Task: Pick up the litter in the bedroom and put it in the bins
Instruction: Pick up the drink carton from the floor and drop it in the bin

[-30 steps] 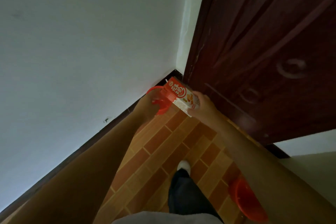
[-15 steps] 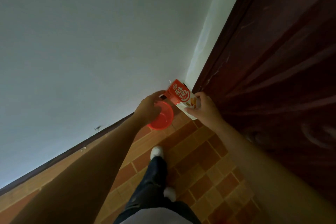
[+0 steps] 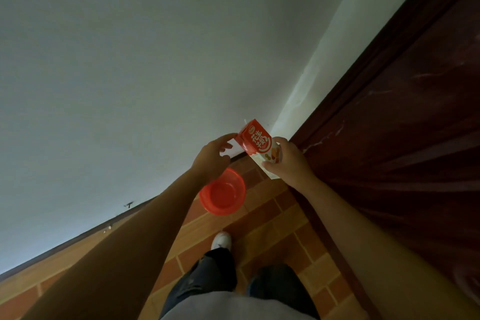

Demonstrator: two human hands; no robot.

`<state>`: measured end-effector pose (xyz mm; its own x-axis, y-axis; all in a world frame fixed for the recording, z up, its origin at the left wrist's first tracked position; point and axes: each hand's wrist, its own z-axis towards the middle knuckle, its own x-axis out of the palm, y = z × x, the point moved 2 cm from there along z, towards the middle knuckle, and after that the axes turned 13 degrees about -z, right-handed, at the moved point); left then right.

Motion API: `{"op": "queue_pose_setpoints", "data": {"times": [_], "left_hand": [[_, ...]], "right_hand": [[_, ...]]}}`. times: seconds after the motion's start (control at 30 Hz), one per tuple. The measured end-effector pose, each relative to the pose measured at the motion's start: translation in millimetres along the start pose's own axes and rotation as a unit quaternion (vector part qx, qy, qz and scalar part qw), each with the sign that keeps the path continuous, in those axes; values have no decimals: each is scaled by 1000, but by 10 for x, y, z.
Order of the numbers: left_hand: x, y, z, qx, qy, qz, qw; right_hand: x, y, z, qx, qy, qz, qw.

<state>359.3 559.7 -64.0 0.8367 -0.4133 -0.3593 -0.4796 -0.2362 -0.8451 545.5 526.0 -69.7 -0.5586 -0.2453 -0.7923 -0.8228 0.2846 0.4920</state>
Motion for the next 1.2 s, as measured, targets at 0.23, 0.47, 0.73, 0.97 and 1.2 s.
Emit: {"op": "queue_pose_setpoints", "data": {"times": [0.23,0.47,0.73,0.97,1.2], "left_hand": [[191,-96,181,-30,-68,-39,996],[667,60,-66,-75,-158,-102,979],[1013,578,-250,-107,-222,-139,959],[1159,1695,20,-125,-254,-117,952],[1507,3378,609,-160,-296,-102,936]], "right_hand": [[-127,-112,421,-65,37,-22,997],[-112,-380,479,-158,98,-35,982],[429,-598,491,-190,183,-52,963],[1654,-863,954,-198,242,-60,948],[3224,-1409,1653,-235,215,-101,943]]}}
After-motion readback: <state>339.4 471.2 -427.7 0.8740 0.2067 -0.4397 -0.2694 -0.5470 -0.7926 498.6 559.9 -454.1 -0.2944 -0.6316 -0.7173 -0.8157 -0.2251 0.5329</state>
